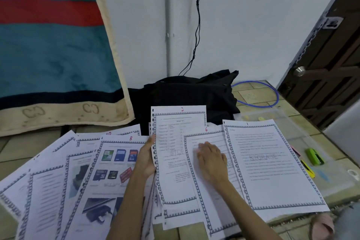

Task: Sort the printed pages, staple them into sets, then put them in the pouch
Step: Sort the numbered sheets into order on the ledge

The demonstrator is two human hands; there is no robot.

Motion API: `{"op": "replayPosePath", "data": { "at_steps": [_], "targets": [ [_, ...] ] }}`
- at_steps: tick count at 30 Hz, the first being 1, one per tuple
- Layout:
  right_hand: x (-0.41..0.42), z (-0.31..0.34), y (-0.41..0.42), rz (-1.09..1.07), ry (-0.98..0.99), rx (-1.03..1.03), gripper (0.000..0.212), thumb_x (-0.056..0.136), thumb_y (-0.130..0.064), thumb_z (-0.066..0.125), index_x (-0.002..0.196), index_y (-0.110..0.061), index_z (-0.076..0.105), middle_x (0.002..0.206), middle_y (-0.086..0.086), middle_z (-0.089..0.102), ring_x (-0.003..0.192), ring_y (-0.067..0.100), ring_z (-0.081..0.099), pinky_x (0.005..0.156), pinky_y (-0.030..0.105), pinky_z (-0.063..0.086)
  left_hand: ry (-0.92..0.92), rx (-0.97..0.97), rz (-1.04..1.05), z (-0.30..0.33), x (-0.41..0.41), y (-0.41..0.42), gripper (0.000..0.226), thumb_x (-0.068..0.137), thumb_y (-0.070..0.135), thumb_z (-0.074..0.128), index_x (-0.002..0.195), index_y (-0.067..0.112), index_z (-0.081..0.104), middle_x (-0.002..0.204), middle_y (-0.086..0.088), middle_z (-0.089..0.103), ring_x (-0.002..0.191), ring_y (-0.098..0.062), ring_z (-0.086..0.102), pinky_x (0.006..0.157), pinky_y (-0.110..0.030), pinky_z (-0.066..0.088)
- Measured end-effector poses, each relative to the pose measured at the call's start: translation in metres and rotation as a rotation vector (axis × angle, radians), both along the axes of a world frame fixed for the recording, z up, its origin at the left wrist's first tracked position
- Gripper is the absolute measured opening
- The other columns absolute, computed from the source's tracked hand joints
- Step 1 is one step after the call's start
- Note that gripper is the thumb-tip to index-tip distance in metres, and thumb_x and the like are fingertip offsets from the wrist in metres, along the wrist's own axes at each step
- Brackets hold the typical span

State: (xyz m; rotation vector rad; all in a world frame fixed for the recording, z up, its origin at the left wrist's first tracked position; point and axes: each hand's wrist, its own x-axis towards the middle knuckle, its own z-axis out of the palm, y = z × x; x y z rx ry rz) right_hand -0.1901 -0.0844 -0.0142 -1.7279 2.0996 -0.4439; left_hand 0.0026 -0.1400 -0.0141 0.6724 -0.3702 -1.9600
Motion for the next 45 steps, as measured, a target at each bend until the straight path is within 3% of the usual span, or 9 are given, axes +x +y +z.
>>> {"op": "replayPosePath", "data": {
  "at_steps": [3,7,13,17,23,31,37,42,45],
  "targets": [
    [-0.010,0.013,-0.024,-0.047,-0.045,-0.032,0.044,0.094,-0.039,0.046,0.134,-0.022,0.043,0.141,0.003,0.040,0.129,0.023,0.036,0.103,0.039,0.036,0.074,-0.019,-0.007,-0.001,0.002,0.000,0.067,0.051,0.025,0.091,0.111,0.007,0.068,0.113,-0.016,0.067,0.099,-0.031,0.067,0.076,-0.044,0.057],
    [-0.027,0.013,-0.039,-0.060,-0.126,0.048,0.072,0.086,-0.045,0.061,0.145,-0.018,0.029,0.144,0.011,0.034,0.133,0.030,0.031,0.104,0.042,0.037,0.115,-0.021,-0.013,-0.002,0.003,0.000,0.062,0.051,0.029,0.090,0.106,0.008,0.072,0.113,-0.015,0.068,0.101,-0.030,0.066,0.082,-0.046,0.055],
    [-0.026,-0.003,-0.024,-0.004,0.063,0.022,0.065,0.090,-0.058,0.036,0.146,-0.025,0.028,0.151,0.001,0.027,0.135,0.024,0.025,0.108,0.040,0.024,0.104,-0.067,0.061,0.004,0.003,-0.001,0.063,0.056,0.036,0.085,0.113,0.013,0.068,0.118,-0.012,0.066,0.105,-0.030,0.065,0.090,-0.049,0.051],
    [-0.020,-0.015,-0.014,0.043,0.216,-0.047,0.084,0.075,-0.058,-0.007,0.146,-0.029,0.029,0.155,-0.004,0.024,0.140,0.022,0.020,0.111,0.043,0.015,-0.187,-0.106,0.086,0.023,-0.003,-0.005,0.042,0.084,0.026,0.060,0.124,0.012,0.060,0.123,-0.015,0.063,0.110,-0.032,0.062,0.091,-0.046,0.052],
    [-0.022,-0.016,-0.018,0.056,0.183,-0.043,0.072,0.084,-0.052,0.002,0.148,-0.027,0.023,0.158,0.000,0.016,0.146,0.019,0.009,0.117,0.043,0.004,-1.028,-0.184,0.029,0.029,-0.018,0.015,0.053,0.087,0.003,0.060,0.136,0.011,0.041,0.125,-0.008,0.057,0.104,-0.019,0.055,0.092,-0.030,0.045],
    [-0.021,-0.022,-0.022,0.134,0.194,-0.023,0.050,0.101,-0.036,0.018,0.149,-0.024,0.018,0.159,0.003,0.011,0.147,0.020,0.002,0.118,0.040,-0.002,-1.063,-0.157,0.105,0.048,-0.014,0.036,0.038,0.089,0.009,0.061,0.125,0.000,0.056,0.124,-0.015,0.060,0.105,-0.020,0.059,0.089,-0.027,0.046],
    [-0.019,-0.023,-0.019,0.162,0.150,-0.038,0.058,0.095,-0.039,0.008,0.149,-0.022,0.021,0.158,0.003,0.014,0.147,0.020,0.006,0.118,0.039,0.000,-1.410,-0.348,0.176,0.102,-0.011,0.044,0.032,0.092,0.016,0.056,0.123,0.011,0.060,0.121,-0.006,0.064,0.113,-0.025,0.059,0.093,-0.029,0.045],
    [-0.016,-0.020,-0.022,0.156,0.137,-0.001,0.053,0.098,-0.035,0.015,0.149,-0.020,0.021,0.159,0.005,0.013,0.147,0.022,0.005,0.118,0.040,-0.002,-1.460,-0.496,0.518,0.188,0.044,0.064,0.034,0.089,0.023,0.061,0.123,0.020,0.060,0.111,0.009,0.059,0.102,-0.014,0.056,0.091,-0.030,0.042],
    [-0.019,-0.006,-0.023,0.139,-0.150,-0.037,0.043,0.101,-0.019,0.028,0.141,-0.008,0.037,0.152,0.015,0.030,0.142,0.030,0.022,0.117,0.036,0.012,-1.450,-0.490,0.347,0.187,0.081,0.057,0.038,0.078,0.035,0.072,0.115,0.031,0.064,0.119,-0.001,0.065,0.109,-0.026,0.061,0.099,-0.047,0.044]
  ]
}}
